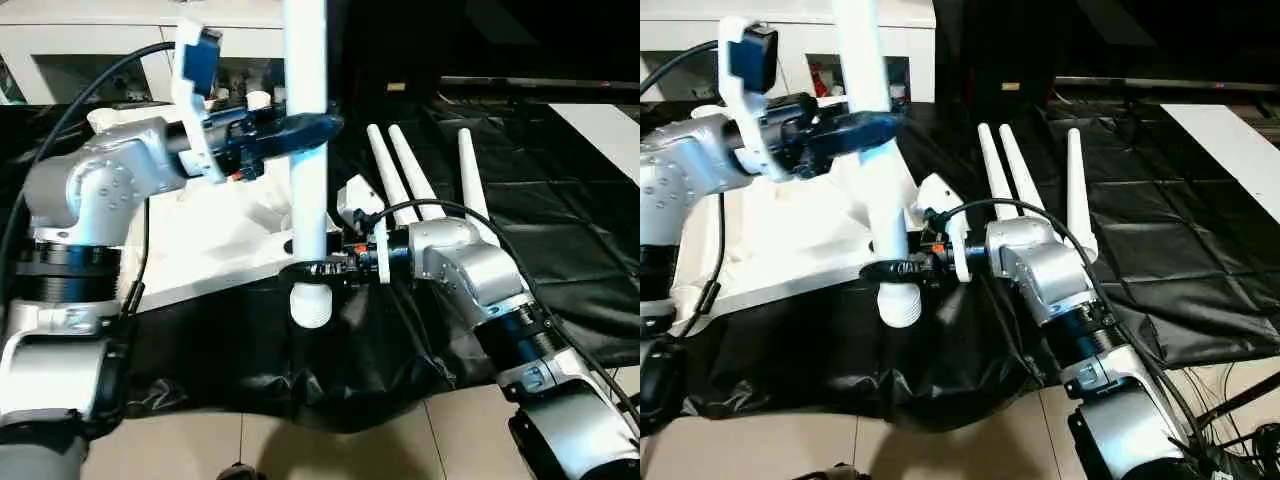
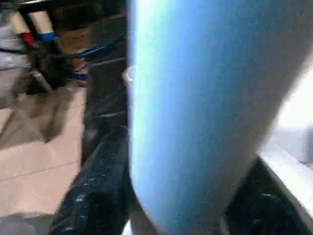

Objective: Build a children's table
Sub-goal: Insert table leg to table base

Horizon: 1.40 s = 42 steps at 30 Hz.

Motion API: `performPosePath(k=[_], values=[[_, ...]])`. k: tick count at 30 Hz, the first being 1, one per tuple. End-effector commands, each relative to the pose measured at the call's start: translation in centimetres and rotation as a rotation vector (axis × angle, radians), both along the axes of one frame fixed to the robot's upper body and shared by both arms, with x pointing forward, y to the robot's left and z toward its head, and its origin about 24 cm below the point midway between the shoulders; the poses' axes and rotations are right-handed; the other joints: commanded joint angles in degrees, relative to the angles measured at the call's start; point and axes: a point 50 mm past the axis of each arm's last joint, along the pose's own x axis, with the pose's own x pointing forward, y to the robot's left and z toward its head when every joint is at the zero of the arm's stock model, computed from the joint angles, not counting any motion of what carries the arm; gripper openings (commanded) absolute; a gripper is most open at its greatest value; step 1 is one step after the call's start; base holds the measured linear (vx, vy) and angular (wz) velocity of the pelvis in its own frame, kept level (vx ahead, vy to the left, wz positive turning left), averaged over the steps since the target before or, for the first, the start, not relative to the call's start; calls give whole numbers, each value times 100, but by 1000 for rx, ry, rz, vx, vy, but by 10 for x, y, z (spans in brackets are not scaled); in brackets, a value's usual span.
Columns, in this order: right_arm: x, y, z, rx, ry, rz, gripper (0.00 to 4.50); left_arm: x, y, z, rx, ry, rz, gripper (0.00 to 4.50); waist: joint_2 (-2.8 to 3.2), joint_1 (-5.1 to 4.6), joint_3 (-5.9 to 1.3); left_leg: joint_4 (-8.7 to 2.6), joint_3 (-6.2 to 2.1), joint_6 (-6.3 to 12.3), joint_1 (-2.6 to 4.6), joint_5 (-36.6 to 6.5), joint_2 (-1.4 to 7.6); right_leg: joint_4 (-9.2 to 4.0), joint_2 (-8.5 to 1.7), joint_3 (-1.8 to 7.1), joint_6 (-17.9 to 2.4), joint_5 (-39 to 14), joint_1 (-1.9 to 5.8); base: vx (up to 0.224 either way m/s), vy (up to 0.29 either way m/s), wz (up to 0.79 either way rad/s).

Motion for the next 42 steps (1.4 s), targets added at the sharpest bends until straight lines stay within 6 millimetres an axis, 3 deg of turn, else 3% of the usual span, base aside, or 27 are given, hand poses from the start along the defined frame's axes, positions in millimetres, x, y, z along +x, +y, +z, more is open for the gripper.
performPosePath(k=[1, 6, 10, 16, 28, 41, 42], values=[[7, 1, 13, 19, -70, -55, 278, 8, 6, 8, 36, -25, 151, 164, 34, -8, -454, -368, -28, -24, 91, -135, 92, -336, -401, 242, -1416, 928, 398, 0, 0, 0], [19, 1, 14, 54, -26, -186, 297, 10, 4, 17, 40, -46, 218, 164, 27, -50, -450, -376, -30, -47, 86, -122, 87, -341, -398, 246, -1388, 854, 402, 0, 0, 0], [18, 2, 13, 44, -7, -181, 297, 10, 4, 17, 34, -43, 221, 164, 33, -59, -463, -356, -21, 45, 84, 57, 74, -318, -378, 240, -1448, 1224, 404, 0, 0, 0], [21, 2, 9, 10, 42, -200, 297, 7, 1, 19, 31, -64, 223, 164, 23, -49, -449, -371, -19, 8, 94, -63, 90, -338, -395, 240, -1452, 960, 395, 0, 0, 0], [20, 3, 6, -16, 92, -160, 297, 0, -6, 18, 44, -92, 170, 164, -12, -46, -446, -362, -12, 57, 84, 44, 91, -325, -400, 243, -1430, 1036, 392, 0, 0, 0], [19, 4, 3, -13, 118, -135, 297, -3, -9, 16, 59, -101, 134, 164, -7, -41, -445, -365, -15, 21, 94, 31, 96, -319, -398, 239, -1456, 1071, 386, 0, 0, 0], [19, 4, 3, -12, 119, -135, 280, -3, -9, 15, 59, -101, 133, 164, -7, -40, -444, -365, -14, 16, 94, 13, 95, -322, -401, 241, -1458, 1057, 390, 0, 0, 0]])
